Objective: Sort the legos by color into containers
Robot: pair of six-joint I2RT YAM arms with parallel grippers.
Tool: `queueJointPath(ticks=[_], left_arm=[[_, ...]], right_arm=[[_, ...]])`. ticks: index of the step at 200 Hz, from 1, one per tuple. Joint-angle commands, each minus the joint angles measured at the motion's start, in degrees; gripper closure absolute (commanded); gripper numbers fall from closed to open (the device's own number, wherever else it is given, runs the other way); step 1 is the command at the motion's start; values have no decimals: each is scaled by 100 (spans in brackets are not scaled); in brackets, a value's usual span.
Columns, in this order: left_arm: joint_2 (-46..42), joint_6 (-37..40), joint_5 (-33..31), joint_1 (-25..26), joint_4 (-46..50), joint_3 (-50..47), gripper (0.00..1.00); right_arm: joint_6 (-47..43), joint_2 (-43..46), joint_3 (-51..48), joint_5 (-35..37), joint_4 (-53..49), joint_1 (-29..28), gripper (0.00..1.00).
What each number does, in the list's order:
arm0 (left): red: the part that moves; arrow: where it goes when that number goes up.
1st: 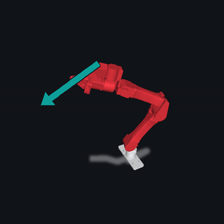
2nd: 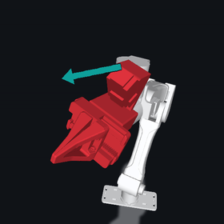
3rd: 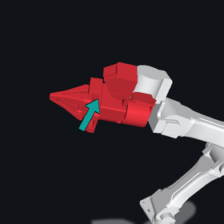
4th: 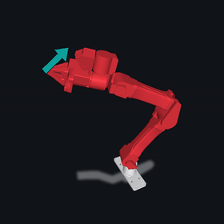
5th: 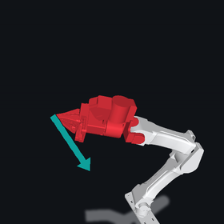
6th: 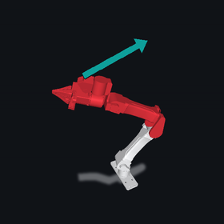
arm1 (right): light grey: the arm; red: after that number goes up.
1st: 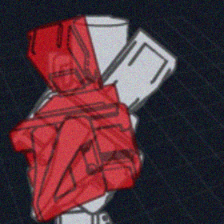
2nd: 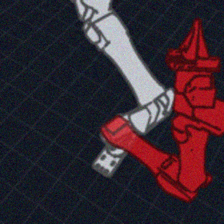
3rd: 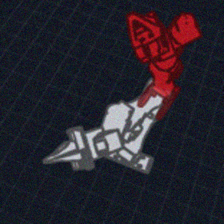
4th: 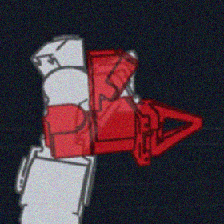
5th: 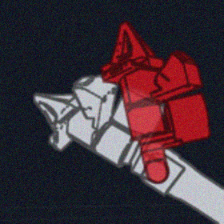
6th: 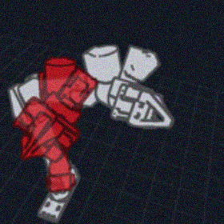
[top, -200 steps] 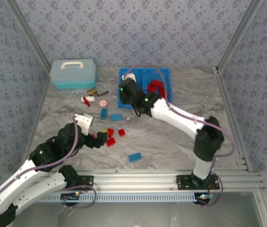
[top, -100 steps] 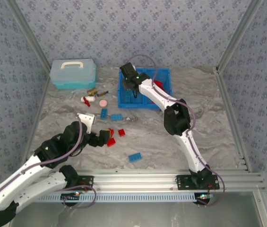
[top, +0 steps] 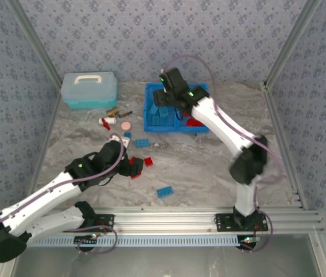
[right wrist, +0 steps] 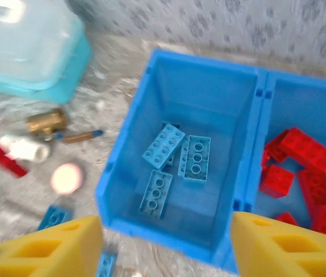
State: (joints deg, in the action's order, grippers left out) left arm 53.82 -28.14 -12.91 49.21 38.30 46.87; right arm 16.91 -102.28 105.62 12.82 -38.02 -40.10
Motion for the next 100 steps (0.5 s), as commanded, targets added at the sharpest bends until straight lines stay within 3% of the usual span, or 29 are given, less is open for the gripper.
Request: queueJointPath(ticks=[1, 17, 46, 67, 100], left_arm=[[670, -15, 281, -21, -242, 494, 1], [1346, 41, 460, -47, -380, 752, 1], [2600, -124, 692, -53, -587, 1224, 2], [3344, -376, 595, -41, -785, 1358, 9], [4049, -42, 279, 2, -1083, 1356, 14]], right_arm=[[-281, 1665, -1701, 146, 871, -544, 26], [-50, 2704, -2895, 411, 1120, -832, 20], [677, 4029, -4209, 1006, 660, -1052, 16], [974, 4674, -4719, 1224, 438, -1079, 15], [1091, 4982, -4930, 1254, 171, -1075, 12]])
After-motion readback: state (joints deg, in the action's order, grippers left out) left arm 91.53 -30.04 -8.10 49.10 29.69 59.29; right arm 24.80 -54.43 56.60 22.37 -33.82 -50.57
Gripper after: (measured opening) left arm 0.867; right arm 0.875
